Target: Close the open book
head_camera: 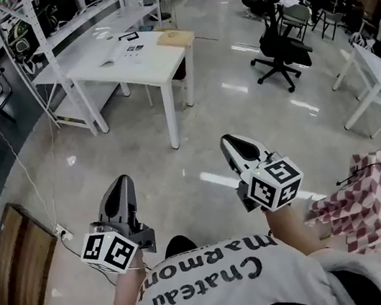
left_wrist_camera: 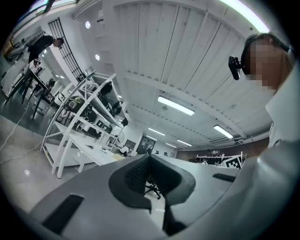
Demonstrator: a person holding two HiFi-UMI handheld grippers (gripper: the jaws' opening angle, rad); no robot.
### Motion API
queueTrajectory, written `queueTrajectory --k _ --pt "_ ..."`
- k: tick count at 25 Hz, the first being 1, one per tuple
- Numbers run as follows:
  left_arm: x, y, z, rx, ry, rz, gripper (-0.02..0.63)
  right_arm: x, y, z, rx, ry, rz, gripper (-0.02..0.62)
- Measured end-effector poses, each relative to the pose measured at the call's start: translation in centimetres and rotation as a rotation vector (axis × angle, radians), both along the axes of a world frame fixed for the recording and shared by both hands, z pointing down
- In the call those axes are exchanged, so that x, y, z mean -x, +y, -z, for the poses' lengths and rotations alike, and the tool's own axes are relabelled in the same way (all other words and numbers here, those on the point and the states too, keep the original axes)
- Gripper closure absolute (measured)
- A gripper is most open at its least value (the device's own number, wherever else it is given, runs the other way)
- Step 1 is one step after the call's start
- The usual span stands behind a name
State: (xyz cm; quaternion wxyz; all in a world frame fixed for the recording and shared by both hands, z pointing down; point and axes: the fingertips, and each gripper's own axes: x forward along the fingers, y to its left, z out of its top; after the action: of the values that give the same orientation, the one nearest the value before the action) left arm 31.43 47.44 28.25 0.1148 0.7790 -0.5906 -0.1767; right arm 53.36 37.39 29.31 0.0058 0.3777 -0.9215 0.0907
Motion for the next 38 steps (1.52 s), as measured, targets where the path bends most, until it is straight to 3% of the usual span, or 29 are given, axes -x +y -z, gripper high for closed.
queueTrajectory --k 5,10,18,30,38 --pt "1.9 -3.4 -1.6 0.024 0.006 -0.005 0.583 1.7 -2.4 -2.2 0.032 0.064 -0.016 0.554" --pt "4.0 -8.8 -2.4 0.052 0.015 -0.087 0.583 4.4 -6.2 -3.4 0.087 0.058 -0.060 0.554" --pt "9.8 -16.3 -1.2 0.033 0.008 -0.133 0.583 10.2 -12.7 -3.4 0.106 0.039 -0.099 0.554" --pt "20.8 -22.9 -0.4 0.026 -0.031 -0.117 0.583 20.6 -19.8 -2.6 0.082 0.013 -0.112 0.554" --pt "25.2 -24.6 -0.9 0.043 -0.033 -0.095 0.583 25.0 -22.1 -3.6 0.106 0.037 -0.088 0.554"
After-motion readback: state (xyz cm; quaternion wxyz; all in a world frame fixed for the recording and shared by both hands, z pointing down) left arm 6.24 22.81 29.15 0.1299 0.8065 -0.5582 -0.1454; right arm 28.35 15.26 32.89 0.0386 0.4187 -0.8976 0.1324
